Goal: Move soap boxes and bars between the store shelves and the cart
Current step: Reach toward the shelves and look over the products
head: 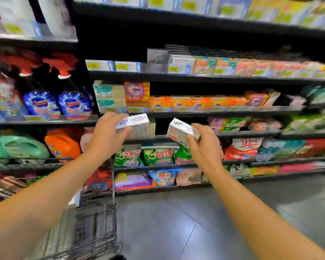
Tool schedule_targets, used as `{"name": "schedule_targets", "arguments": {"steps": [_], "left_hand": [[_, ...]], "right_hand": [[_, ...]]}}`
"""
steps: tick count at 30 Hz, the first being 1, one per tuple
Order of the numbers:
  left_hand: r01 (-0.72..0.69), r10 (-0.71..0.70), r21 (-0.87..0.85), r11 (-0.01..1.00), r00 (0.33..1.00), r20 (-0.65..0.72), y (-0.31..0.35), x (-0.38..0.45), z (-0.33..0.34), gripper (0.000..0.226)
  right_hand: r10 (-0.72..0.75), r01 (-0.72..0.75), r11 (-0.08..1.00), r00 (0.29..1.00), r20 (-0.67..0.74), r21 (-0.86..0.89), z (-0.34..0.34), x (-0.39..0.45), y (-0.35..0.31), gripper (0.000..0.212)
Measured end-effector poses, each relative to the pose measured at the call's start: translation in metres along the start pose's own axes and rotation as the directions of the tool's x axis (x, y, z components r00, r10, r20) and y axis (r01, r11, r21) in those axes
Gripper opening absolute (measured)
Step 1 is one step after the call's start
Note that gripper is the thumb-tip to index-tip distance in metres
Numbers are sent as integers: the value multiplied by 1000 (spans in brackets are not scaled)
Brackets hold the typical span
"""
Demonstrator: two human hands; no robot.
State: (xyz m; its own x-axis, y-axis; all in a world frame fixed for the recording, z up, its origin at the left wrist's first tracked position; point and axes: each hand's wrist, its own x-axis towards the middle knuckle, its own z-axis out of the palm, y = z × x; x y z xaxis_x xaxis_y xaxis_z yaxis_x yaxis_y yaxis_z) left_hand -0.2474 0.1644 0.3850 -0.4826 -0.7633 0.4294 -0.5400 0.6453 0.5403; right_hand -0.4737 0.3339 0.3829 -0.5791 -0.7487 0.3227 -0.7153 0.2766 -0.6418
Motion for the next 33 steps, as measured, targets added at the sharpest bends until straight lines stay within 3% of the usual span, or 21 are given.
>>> {"name": "schedule_targets", "arguments": {"steps": [7, 11, 15, 24, 33], "left_hand": [[-91, 95, 40, 995, 988, -118, 35, 88, 0, 41], [-190, 216, 131, 973, 951, -223, 37, 148, 6, 41], [-197, 237, 160, 967, 928, -287, 43, 210, 11, 42], [-203, 237, 204, 958, 958, -160, 26, 313, 40, 41], [-39, 32, 185, 982, 999, 39, 22, 343, 61, 42]], "right_hand": [[-72, 76, 996, 994, -85, 46, -30, 61, -13, 39], [-110, 113, 993, 989, -100, 24, -30, 102, -18, 39], [-126, 129, 991, 987, -101, 25, -26, 143, -23, 40], [-115, 115, 993, 989, -97, -7, -2, 207, -28, 42], [-141, 140, 990, 984, -106, -17, 20, 237, -26, 42]]}}
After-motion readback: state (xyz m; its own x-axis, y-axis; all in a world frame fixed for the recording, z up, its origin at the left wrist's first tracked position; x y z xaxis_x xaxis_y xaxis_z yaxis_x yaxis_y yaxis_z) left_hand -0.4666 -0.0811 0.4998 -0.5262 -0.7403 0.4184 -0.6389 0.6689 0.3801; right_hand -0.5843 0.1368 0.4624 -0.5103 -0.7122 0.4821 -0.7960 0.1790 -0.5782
